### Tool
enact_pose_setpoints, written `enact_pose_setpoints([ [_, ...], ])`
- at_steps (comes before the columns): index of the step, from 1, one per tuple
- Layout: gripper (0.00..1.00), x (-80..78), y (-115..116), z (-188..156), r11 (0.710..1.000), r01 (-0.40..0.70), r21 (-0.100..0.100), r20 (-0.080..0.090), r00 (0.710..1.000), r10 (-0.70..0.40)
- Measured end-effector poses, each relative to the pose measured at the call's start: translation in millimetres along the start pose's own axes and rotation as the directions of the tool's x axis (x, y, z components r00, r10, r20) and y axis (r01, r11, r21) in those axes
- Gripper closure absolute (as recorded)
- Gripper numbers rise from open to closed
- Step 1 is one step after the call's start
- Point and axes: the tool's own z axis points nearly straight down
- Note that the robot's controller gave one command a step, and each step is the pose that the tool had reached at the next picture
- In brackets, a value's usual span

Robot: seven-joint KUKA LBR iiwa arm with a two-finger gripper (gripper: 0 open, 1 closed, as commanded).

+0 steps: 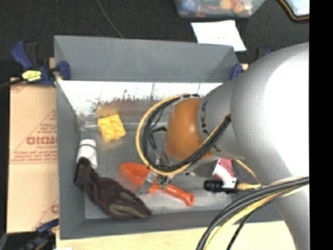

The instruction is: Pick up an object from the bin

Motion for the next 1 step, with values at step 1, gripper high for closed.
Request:
enact_pose_setpoints([
  [1,1.0,0.2,-1.4,-19.7,1.0,0.002,0.003,-0.002,1.0,-0.002],
])
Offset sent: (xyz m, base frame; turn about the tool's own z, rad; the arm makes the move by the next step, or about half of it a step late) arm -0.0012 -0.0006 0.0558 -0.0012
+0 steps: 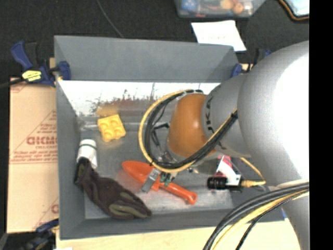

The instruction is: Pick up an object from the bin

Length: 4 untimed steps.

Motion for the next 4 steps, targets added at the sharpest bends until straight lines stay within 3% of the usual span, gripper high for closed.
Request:
enact_pose_setpoints([
  [1,1.0,-0.7,-0.2,-25.6,1.0,0.003,0.0,0.0,1.0,-0.003],
  [4,1.0,-2.1,-1.1,-60.2,1.0,0.01,0.0,0.001,1.0,-0.01],
])
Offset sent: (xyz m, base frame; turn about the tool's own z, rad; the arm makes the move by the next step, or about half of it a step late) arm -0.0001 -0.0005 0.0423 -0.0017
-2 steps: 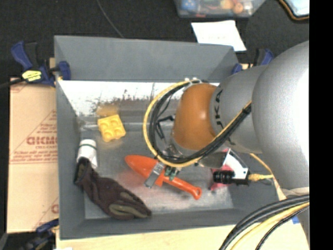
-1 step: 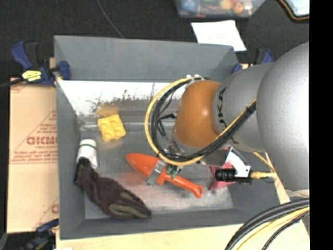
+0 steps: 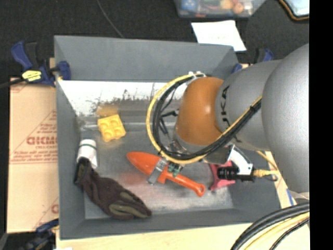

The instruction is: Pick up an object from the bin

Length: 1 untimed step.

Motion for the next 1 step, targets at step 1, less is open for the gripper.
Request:
enact_pose_setpoints([
  [1,1.0,-0.7,0.5,-22.8,1.0,0.0,-0.002,0.002,1.0,0.0],
])
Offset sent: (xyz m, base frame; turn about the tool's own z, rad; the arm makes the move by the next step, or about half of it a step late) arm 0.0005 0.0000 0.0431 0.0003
